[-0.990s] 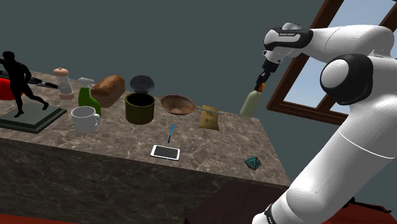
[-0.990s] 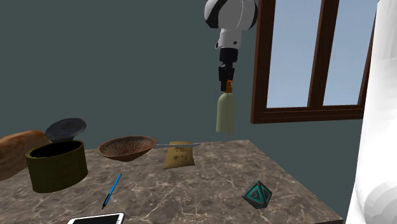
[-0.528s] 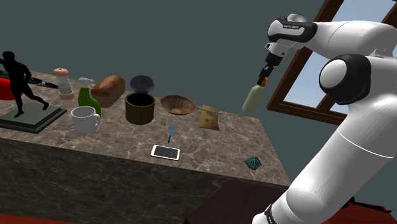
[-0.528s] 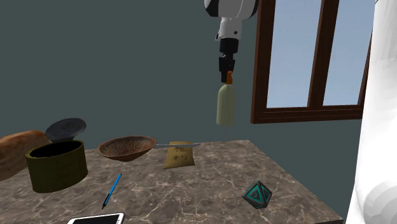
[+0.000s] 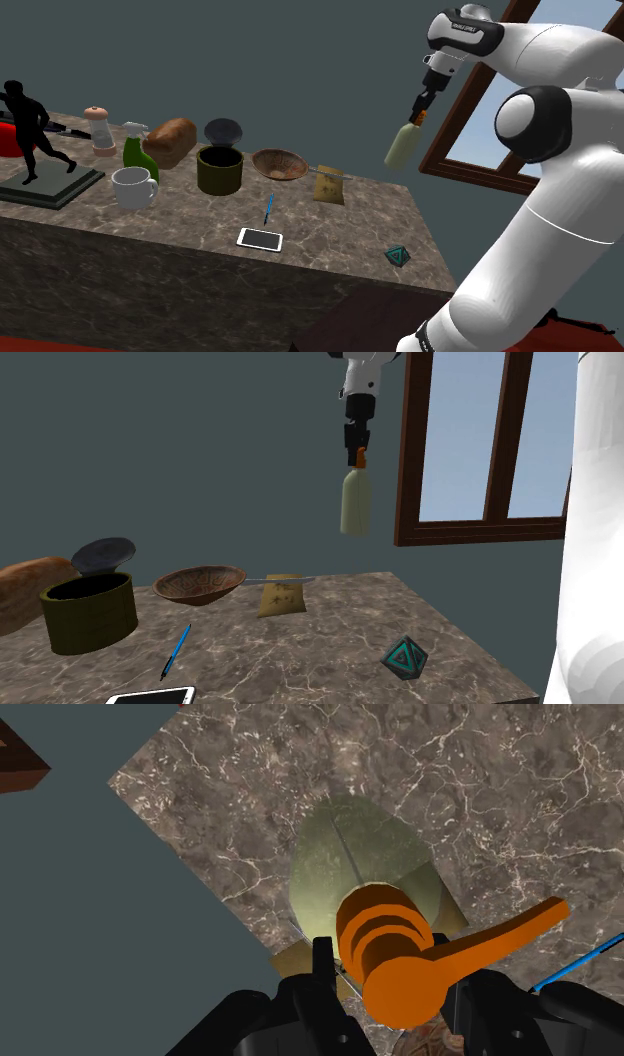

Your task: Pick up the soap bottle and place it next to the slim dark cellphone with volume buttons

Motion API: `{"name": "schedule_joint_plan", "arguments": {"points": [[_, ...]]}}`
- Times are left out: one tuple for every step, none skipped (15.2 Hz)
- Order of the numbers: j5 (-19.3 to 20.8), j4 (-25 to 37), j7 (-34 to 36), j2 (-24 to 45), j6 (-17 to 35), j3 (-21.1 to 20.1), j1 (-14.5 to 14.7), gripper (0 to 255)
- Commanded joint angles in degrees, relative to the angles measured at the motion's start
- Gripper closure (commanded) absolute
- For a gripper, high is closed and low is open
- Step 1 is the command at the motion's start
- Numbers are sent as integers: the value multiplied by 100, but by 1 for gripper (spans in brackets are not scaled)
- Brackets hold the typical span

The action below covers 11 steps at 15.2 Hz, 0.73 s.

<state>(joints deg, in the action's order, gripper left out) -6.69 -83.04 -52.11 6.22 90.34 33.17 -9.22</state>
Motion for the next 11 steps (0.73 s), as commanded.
{"name": "schedule_joint_plan", "arguments": {"points": [[-33,225,-11,56,-181,11,-25,255],[-55,347,-18,93,-272,17,-41,255],[-78,473,-26,132,-365,24,-59,255],[-104,602,-35,175,-460,31,-79,255],[-132,736,-45,220,-556,39,-100,255],[-162,874,-55,268,-655,46,-124,255],[-194,1017,-65,320,-755,54,-150,255],[-229,1165,-76,375,-858,62,-179,255],[-267,1319,-88,434,-963,70,-211,255],[-308,1480,-100,497,-1071,78,-247,255],[-352,1648,-113,564,-1183,86,-286,255]]}}
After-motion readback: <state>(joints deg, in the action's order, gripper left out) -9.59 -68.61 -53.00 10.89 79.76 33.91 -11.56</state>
